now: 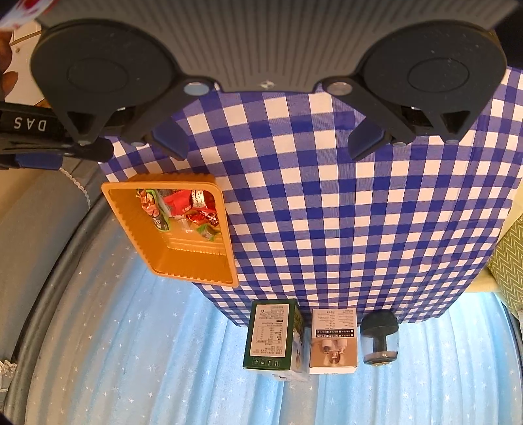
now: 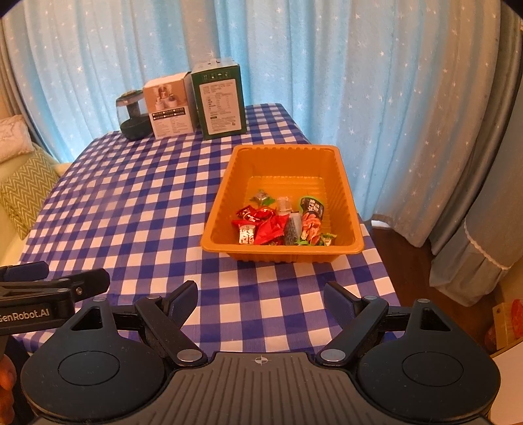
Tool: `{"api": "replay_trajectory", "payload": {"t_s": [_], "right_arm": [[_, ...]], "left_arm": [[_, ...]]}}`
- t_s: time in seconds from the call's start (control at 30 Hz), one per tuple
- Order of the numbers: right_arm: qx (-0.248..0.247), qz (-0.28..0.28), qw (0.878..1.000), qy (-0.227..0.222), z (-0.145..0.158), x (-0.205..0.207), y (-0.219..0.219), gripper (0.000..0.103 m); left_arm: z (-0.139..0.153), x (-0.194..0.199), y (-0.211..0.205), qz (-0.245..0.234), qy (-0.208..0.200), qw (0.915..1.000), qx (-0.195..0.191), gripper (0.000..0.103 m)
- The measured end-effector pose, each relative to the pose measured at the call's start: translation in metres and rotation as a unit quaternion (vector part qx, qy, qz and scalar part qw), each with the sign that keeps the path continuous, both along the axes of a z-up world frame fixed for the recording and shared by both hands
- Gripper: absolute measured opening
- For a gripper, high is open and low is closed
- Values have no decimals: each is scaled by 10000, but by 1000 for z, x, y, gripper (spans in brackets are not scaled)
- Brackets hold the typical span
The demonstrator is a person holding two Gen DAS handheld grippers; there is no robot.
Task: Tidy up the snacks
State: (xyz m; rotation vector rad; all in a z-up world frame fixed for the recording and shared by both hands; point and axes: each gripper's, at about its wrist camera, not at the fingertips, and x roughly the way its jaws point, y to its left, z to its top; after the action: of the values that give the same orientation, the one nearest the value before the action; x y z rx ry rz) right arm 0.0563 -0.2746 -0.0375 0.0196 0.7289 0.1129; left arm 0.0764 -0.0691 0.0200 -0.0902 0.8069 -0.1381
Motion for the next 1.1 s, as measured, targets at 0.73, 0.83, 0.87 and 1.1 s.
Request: {"api": "replay_trajectory", "payload": {"t_s": [0.73,0.83,0.87,1.1], "right_arm": [[102,41,9998,-150,9,-22,-9,84],[96,54,9998,-161,10,-22,-8,84],[93,57,9998,-164,10,-22,-8,84],[92,59,9998,-172,10,-22,-6,84]], "left_arm": [[14,-18,-1,0,-111,9996,264,103],[15,-18,-2,-23,-130,9996,268,103],[15,-19,-2,-27,-137,9995,269,103],[16,-19,-2,-51,-145,9996,233,103]]}}
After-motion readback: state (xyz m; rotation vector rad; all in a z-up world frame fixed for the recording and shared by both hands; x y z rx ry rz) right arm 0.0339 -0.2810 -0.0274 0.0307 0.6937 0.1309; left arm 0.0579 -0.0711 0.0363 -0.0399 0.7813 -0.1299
